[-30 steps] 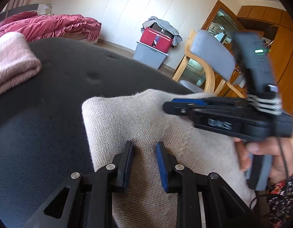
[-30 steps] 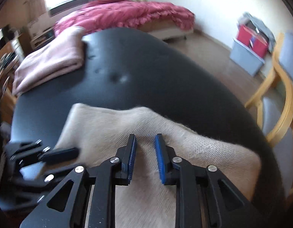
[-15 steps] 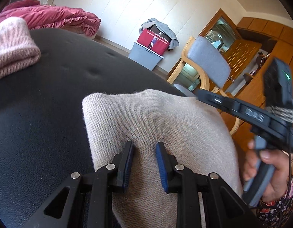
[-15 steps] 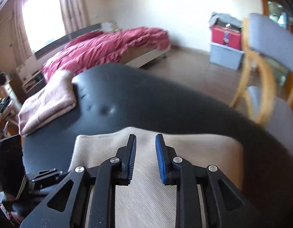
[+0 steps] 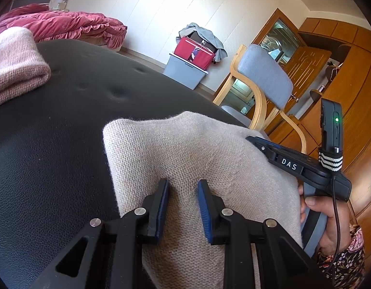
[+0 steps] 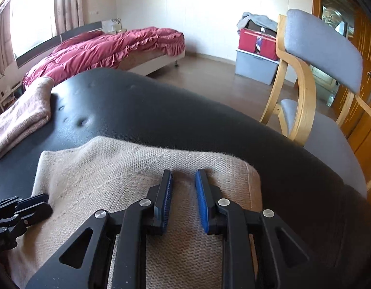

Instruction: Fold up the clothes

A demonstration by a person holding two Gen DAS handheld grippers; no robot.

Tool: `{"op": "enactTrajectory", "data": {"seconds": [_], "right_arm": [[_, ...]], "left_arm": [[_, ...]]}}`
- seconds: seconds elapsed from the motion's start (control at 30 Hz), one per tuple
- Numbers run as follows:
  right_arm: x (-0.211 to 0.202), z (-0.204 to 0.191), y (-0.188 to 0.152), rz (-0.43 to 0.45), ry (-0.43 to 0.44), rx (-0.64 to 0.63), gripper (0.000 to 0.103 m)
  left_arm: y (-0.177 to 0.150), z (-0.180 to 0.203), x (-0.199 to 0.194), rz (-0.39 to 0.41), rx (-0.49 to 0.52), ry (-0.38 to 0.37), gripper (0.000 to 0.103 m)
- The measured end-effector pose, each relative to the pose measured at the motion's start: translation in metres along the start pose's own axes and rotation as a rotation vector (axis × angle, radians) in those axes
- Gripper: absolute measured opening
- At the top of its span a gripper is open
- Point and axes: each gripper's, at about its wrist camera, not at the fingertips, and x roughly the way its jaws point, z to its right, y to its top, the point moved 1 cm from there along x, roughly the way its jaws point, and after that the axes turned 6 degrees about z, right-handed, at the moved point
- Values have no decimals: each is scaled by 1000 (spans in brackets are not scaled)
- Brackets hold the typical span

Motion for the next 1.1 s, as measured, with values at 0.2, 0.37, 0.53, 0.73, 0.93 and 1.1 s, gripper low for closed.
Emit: {"op": "enactTrajectory", "data": {"seconds": [0.2,0.37,0.53,0.73,0.93,1.1], "right_arm": [[-48,4,2,80,115,35,24],[-78,-34,-26,68,168,-154,24],[-64,-29,-55,73,202,-146,24],[-65,-19,-53,104,230,-118,24],[-66,-15,-56,113,264,-85,25],[-71,-11,-56,128,275,-66,27]], "left_arm": [[2,0,1,3,-3,-2,25],[4,1,0,3,1,4,25],[3,-2,0,4,-25,-15,25],[-1,-30,-24,91,-195,-124,22],[-15,11,-55,90,44,-69,22],[-38,43,-48,25,359,95,25]]}}
